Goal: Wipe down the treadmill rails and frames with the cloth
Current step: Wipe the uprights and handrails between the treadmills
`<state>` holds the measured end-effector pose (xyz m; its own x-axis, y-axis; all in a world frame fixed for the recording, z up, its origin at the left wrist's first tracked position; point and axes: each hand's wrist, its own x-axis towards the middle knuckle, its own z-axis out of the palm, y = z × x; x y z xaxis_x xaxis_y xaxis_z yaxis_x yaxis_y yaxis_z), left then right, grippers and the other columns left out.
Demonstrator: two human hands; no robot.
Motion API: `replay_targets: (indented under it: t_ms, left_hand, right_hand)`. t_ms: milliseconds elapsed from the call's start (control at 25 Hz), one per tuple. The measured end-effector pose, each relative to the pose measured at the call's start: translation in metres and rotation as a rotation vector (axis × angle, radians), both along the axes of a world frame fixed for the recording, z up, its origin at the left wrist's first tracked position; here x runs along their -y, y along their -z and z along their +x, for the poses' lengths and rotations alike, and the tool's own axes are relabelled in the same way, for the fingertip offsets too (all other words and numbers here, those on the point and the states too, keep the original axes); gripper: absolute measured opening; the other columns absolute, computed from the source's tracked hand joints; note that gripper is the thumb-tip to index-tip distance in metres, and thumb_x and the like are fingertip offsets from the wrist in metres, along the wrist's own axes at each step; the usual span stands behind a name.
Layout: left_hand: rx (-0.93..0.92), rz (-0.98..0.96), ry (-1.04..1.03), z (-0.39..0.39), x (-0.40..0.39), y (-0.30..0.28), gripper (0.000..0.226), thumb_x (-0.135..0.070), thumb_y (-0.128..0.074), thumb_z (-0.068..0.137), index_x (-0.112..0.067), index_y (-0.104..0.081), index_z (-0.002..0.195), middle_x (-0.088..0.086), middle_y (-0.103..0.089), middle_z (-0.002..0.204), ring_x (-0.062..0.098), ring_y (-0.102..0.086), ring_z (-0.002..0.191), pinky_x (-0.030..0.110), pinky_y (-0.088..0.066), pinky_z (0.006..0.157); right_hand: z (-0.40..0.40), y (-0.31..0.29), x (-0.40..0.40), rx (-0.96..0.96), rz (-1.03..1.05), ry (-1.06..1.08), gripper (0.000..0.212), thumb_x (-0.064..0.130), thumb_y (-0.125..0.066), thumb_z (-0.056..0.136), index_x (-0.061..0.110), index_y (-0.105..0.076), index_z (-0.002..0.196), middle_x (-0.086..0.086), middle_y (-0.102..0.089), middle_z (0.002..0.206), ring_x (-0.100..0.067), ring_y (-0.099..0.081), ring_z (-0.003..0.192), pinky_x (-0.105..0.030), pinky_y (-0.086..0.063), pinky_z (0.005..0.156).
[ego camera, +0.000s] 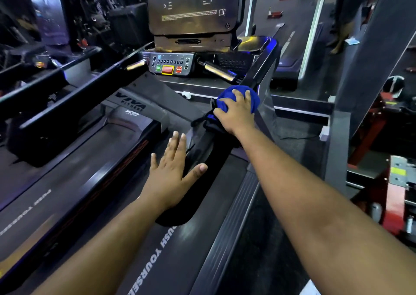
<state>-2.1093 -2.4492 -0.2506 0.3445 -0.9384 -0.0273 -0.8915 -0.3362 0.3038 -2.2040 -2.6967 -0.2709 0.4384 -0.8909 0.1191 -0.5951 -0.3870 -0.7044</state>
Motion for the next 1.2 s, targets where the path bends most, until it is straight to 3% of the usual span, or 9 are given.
replay_targets:
  t_ms: [120,360,520,600,720,840,960,1080,1200]
  left_hand:
    - [-0.045,0.010,-0.016,0.003,-0.038,0.005,0.109,-0.096,-0.002,0.067,-0.036,0.016,0.155,-0.019,0.025,0.161,-0.006,0.019,0.144,0.048,0.010,0.123]
    - [-0.281,-0.296,-0.012,0.012,-0.077,0.014,0.107,-0.099,-0.009,0.067,-0.038,0.012,0.152,-0.021,0.020,0.161,-0.020,0.019,0.139,0.047,0.007,0.121]
    - [-0.395,-0.425,-0.029,0.020,-0.095,0.011,0.101,-0.096,-0.015,0.073,-0.036,-0.003,0.154,-0.021,0.007,0.160,-0.029,0.008,0.134,0.054,-0.002,0.124]
    - [-0.374,-0.365,-0.029,0.023,-0.101,0.009,0.106,-0.097,-0.014,0.071,-0.035,-0.008,0.156,-0.019,0.002,0.163,-0.022,0.004,0.140,0.056,-0.004,0.123]
    - [-0.246,-0.179,-0.005,0.018,-0.107,0.007,0.107,-0.094,-0.014,0.069,-0.034,-0.007,0.158,-0.014,0.006,0.166,0.002,0.000,0.152,0.055,0.001,0.122]
    - [-0.220,-0.149,0.023,0.010,-0.102,0.002,0.110,-0.095,-0.011,0.066,-0.036,-0.004,0.158,-0.016,0.009,0.166,0.004,0.001,0.152,0.052,0.005,0.123]
    - [-0.186,-0.171,0.049,0.008,-0.088,0.001,0.118,-0.102,-0.004,0.060,-0.036,-0.003,0.158,-0.017,0.009,0.166,0.002,0.003,0.152,0.049,0.006,0.122]
    - [-0.100,-0.102,0.087,-0.001,-0.065,0.001,0.115,-0.099,-0.008,0.063,-0.035,-0.001,0.159,-0.016,0.011,0.165,0.005,0.004,0.152,0.049,0.007,0.123]
    - [-0.052,-0.040,0.065,-0.005,-0.030,-0.003,0.113,-0.095,-0.010,0.066,-0.033,0.000,0.159,-0.014,0.012,0.166,0.007,0.004,0.153,0.052,0.005,0.123]
  right_hand:
    - [0.013,0.011,-0.056,0.122,-0.015,-0.005,0.047,0.043,-0.053,0.091,0.029,-0.059,0.135,0.001,-0.023,0.164,-0.026,0.005,0.153,-0.061,-0.019,0.118]
    - [0.011,0.030,-0.212,0.256,-0.095,-0.048,0.055,0.049,-0.043,0.083,0.032,-0.061,0.132,0.006,-0.035,0.159,-0.018,-0.003,0.153,-0.062,-0.020,0.116]
    - [0.003,0.048,-0.279,0.383,-0.113,-0.099,0.056,0.052,-0.046,0.088,0.037,-0.051,0.141,0.012,-0.023,0.163,-0.011,0.008,0.153,-0.057,-0.015,0.120]
    - [-0.005,0.077,-0.297,0.514,-0.111,-0.143,0.065,0.054,-0.048,0.090,0.033,-0.039,0.151,0.012,-0.009,0.167,-0.013,0.014,0.153,-0.049,-0.005,0.123]
    - [-0.001,0.089,-0.284,0.649,0.050,-0.027,0.085,0.072,-0.043,0.086,0.032,-0.020,0.157,0.008,0.006,0.168,-0.015,0.017,0.153,-0.049,0.005,0.125]
    - [0.018,0.056,-0.274,0.702,0.344,0.157,0.089,0.073,-0.039,0.075,0.045,-0.011,0.155,0.011,0.011,0.166,-0.011,0.016,0.152,-0.039,0.007,0.124]
    - [0.024,0.064,-0.295,0.714,0.209,0.098,0.082,0.075,-0.036,0.083,0.046,-0.008,0.155,0.020,0.011,0.165,-0.005,0.020,0.150,-0.032,0.008,0.122]
    - [0.020,0.074,-0.249,0.765,0.234,0.163,0.066,0.052,-0.043,0.098,0.042,-0.011,0.155,0.026,0.007,0.159,0.000,0.015,0.148,-0.030,0.009,0.122]
    - [0.022,0.067,-0.172,0.753,0.446,0.302,0.059,0.040,-0.040,0.100,0.027,-0.027,0.156,0.007,-0.007,0.166,-0.014,-0.002,0.154,-0.042,-0.003,0.126]
